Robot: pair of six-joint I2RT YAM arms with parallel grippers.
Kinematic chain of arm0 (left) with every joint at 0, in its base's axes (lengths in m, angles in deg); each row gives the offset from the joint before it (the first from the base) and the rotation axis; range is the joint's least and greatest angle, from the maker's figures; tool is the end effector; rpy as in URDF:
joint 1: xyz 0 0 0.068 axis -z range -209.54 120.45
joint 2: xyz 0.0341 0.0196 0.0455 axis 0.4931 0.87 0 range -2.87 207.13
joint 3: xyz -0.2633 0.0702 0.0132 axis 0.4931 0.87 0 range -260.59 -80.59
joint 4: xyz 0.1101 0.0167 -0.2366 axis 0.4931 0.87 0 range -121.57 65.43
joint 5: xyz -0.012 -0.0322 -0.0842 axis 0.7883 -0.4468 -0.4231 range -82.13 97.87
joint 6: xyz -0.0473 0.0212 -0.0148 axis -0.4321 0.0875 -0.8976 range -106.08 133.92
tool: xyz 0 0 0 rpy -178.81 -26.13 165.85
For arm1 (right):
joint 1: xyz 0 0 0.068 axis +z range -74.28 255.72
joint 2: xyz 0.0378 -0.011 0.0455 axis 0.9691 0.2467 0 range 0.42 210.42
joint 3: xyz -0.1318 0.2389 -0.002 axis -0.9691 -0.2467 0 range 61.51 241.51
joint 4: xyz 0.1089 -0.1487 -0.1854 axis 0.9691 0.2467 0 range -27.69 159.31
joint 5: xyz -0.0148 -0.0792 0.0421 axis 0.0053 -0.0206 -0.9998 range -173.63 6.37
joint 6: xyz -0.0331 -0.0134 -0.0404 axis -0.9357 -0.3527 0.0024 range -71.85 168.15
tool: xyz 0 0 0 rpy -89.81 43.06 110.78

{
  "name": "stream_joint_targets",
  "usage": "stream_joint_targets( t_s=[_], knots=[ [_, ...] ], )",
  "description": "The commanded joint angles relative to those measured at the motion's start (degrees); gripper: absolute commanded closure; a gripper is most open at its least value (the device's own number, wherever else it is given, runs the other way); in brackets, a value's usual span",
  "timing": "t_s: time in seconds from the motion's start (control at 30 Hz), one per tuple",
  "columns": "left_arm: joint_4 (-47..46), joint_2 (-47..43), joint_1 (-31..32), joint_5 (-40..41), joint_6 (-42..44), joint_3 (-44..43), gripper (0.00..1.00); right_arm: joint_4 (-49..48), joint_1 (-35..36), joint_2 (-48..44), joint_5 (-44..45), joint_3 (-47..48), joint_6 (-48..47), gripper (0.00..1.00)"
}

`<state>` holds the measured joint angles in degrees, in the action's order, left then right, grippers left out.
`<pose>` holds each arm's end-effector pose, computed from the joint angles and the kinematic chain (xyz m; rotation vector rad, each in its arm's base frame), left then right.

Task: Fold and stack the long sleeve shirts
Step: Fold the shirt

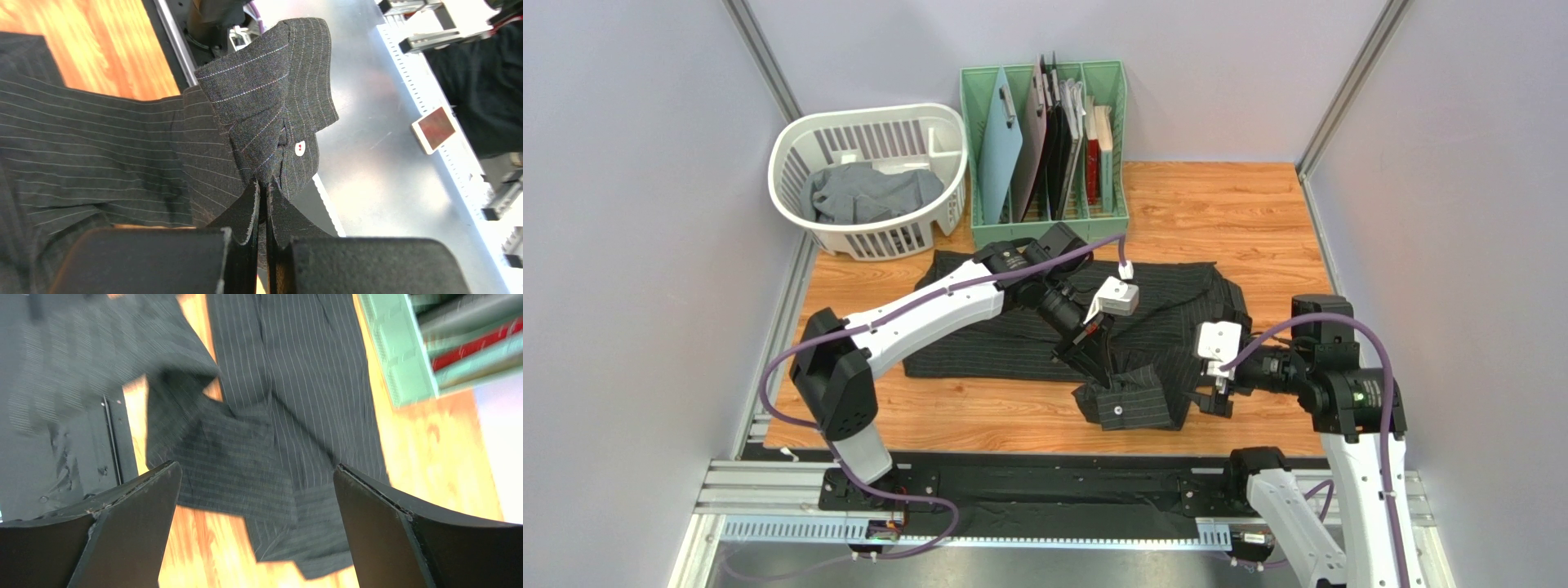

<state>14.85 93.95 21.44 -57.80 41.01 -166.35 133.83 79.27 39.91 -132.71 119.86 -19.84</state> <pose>0.1958 -0.2932 0.3128 1.8265 1.5493 -1.6282 0.0858 0.0324 0.3400 -1.5080 1.5325 0.4379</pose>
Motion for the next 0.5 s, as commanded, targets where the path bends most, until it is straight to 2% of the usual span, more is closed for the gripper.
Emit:
stream_joint_targets(
  t_s=[0.0,0.17,0.47],
  knots=[
    [1.7,3.2,-0.4,-5.1,1.7,-2.7,1.00,-1.9,2.2,0.5,-5.1,2.5,-1.9,0.02],
    [4.5,8.0,-1.1,-9.9,0.9,-6.0,0.99,-2.8,5.2,0.8,-5.2,3.1,-2.9,0.07],
    [8.1,12.0,-2.1,-16.7,1.3,-9.9,0.99,-6.2,19.1,-0.7,3.9,-0.4,-3.6,0.19]
  ],
)
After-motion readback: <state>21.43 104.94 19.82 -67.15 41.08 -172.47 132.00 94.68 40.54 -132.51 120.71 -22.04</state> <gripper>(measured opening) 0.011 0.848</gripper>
